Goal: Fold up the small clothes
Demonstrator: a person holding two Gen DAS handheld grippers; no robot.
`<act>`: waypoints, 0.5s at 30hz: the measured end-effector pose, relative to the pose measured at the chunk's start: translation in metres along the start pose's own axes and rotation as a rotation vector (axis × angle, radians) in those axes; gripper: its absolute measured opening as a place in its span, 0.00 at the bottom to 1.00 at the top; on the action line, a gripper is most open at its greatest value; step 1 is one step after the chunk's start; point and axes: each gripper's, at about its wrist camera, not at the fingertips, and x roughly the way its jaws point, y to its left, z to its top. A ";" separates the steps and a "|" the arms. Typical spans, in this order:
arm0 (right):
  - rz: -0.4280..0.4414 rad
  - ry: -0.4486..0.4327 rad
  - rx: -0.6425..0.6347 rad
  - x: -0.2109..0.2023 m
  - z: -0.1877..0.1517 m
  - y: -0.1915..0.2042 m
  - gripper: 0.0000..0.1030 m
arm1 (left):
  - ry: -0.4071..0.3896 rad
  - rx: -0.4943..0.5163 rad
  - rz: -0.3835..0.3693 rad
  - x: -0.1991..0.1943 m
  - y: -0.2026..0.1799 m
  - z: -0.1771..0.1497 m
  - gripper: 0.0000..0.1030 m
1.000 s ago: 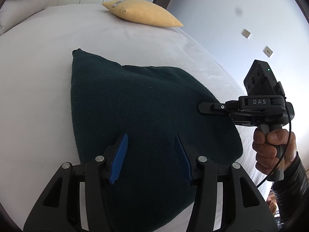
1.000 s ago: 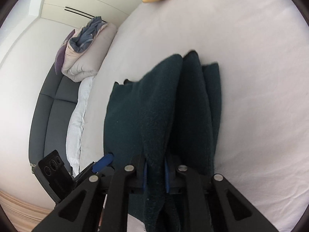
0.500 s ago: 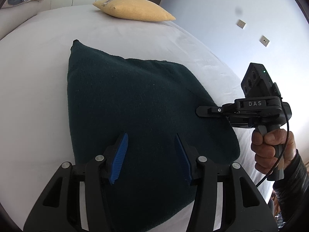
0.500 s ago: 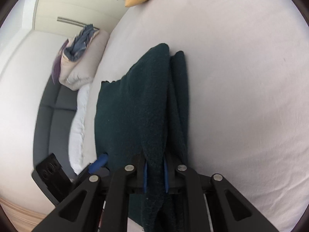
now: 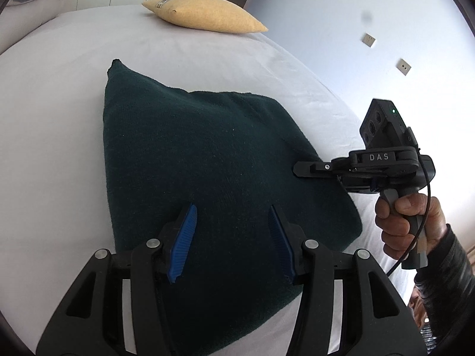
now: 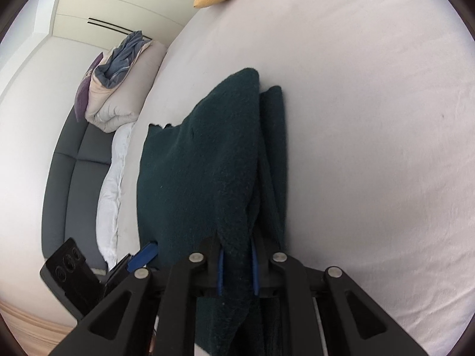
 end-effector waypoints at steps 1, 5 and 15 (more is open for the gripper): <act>0.013 0.004 0.013 -0.003 -0.002 -0.002 0.14 | -0.008 -0.003 0.000 -0.004 0.001 0.001 0.47; -0.017 -0.040 0.024 -0.027 -0.018 -0.004 0.33 | -0.044 -0.007 0.010 -0.015 0.008 0.012 0.47; 0.068 -0.064 -0.140 -0.024 -0.024 0.062 0.35 | -0.014 -0.026 0.081 0.013 0.037 0.039 0.47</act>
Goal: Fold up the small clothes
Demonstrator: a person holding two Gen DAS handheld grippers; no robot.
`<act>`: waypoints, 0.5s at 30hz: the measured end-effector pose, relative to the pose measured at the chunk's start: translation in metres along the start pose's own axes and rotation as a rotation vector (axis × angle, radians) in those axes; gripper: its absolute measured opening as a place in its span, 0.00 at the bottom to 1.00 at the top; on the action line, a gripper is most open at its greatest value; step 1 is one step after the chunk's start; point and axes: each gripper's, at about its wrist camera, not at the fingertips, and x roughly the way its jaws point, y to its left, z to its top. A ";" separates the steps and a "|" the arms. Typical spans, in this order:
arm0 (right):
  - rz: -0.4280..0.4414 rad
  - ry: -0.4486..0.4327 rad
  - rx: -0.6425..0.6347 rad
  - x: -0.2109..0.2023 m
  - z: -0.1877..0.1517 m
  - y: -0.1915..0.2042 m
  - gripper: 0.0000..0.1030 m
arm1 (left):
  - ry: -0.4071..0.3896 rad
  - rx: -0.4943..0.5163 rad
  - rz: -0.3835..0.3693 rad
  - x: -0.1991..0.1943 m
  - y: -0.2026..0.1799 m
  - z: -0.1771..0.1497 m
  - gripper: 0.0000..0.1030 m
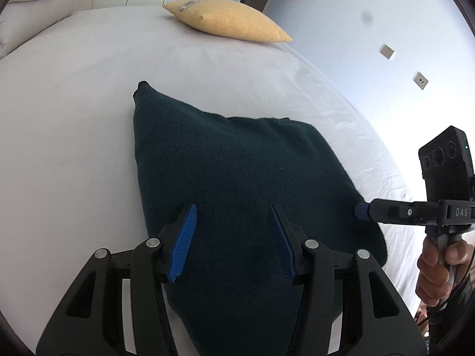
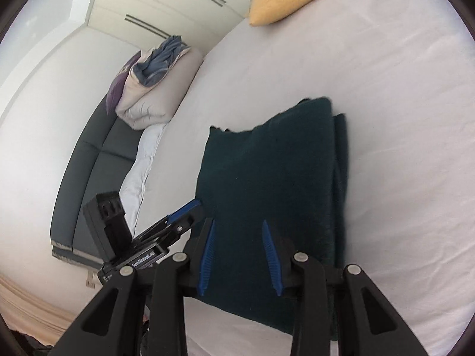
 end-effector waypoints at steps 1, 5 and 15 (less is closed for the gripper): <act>-0.005 0.019 -0.004 0.010 -0.003 -0.001 0.35 | -0.011 0.020 0.015 0.001 -0.002 -0.003 0.47; -0.019 0.044 0.009 0.036 -0.021 -0.020 0.33 | -0.049 0.136 0.091 0.004 -0.016 -0.019 0.48; -0.003 -0.083 -0.018 -0.023 -0.034 -0.025 0.59 | -0.217 -0.057 0.073 -0.048 0.033 -0.026 0.71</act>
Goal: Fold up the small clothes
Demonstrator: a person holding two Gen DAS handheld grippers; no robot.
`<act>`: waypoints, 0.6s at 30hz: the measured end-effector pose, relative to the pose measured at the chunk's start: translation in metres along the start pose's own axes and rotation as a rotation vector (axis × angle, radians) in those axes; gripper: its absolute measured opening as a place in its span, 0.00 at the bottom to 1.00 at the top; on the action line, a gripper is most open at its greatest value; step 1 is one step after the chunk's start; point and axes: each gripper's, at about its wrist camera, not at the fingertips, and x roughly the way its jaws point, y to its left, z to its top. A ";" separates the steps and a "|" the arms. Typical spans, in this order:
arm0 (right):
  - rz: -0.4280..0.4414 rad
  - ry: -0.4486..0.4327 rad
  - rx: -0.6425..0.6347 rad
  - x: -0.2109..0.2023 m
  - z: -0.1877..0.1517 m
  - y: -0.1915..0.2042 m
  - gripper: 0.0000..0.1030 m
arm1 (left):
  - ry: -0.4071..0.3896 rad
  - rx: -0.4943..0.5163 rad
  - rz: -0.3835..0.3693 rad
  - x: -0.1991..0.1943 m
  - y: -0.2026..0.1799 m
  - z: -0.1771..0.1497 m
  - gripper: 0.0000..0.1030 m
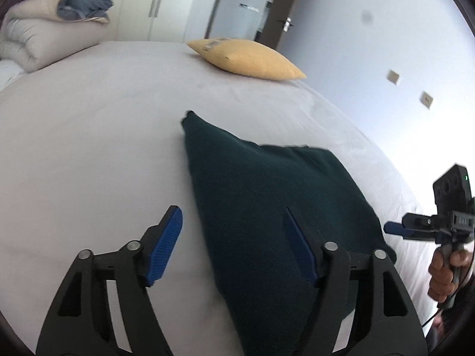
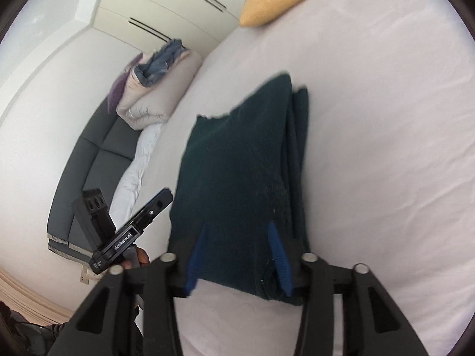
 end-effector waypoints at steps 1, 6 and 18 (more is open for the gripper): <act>-0.011 -0.024 -0.002 -0.006 0.004 0.002 0.63 | 0.005 -0.045 -0.006 0.001 0.010 0.005 0.73; -0.076 -0.048 0.055 0.002 0.035 -0.004 0.73 | 0.165 -0.187 -0.100 0.032 0.033 0.015 0.73; -0.122 0.111 0.122 0.074 0.065 -0.023 0.53 | 0.437 -0.315 -0.215 0.105 0.034 0.018 0.58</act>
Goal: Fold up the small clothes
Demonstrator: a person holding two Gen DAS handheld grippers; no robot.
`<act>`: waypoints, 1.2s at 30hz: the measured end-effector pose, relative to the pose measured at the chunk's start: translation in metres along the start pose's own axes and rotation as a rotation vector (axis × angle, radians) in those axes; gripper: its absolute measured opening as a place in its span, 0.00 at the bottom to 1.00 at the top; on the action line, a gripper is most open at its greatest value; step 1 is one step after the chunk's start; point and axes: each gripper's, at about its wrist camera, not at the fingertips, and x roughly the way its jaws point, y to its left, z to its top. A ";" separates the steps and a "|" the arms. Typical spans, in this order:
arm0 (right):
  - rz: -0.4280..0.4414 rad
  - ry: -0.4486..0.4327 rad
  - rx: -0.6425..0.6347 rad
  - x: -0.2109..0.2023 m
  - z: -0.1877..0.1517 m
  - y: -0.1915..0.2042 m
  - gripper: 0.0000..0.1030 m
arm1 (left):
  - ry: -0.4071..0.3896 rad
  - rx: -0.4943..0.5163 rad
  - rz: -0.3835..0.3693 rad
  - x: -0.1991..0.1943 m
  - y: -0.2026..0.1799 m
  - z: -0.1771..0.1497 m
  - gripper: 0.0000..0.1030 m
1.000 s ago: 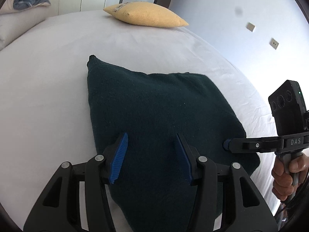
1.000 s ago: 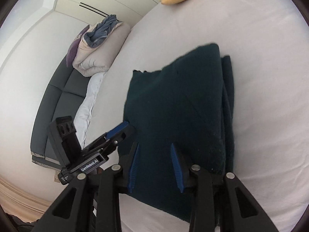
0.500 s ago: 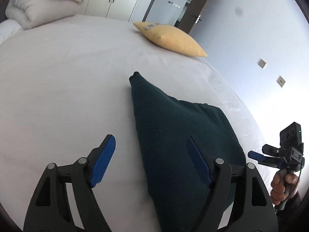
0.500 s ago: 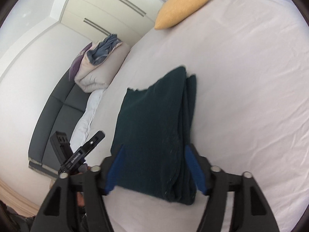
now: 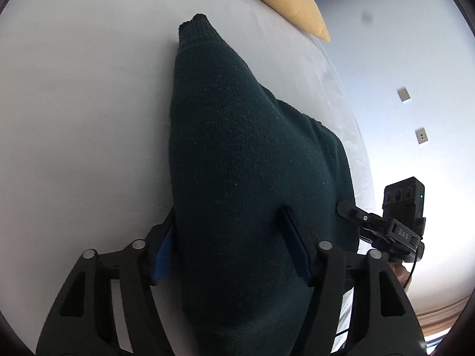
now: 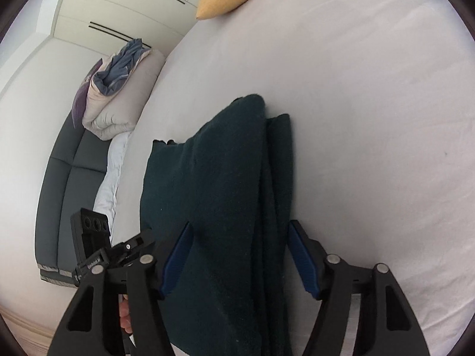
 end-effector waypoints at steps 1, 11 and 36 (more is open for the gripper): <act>-0.013 0.016 -0.002 0.004 -0.001 0.001 0.49 | -0.002 0.018 0.010 -0.001 -0.003 0.000 0.54; -0.091 -0.044 -0.046 -0.016 -0.018 0.028 0.25 | -0.057 0.090 0.027 -0.044 -0.022 -0.010 0.30; 0.042 0.040 -0.121 0.015 -0.180 0.149 0.25 | -0.115 0.085 0.144 -0.200 0.059 -0.125 0.30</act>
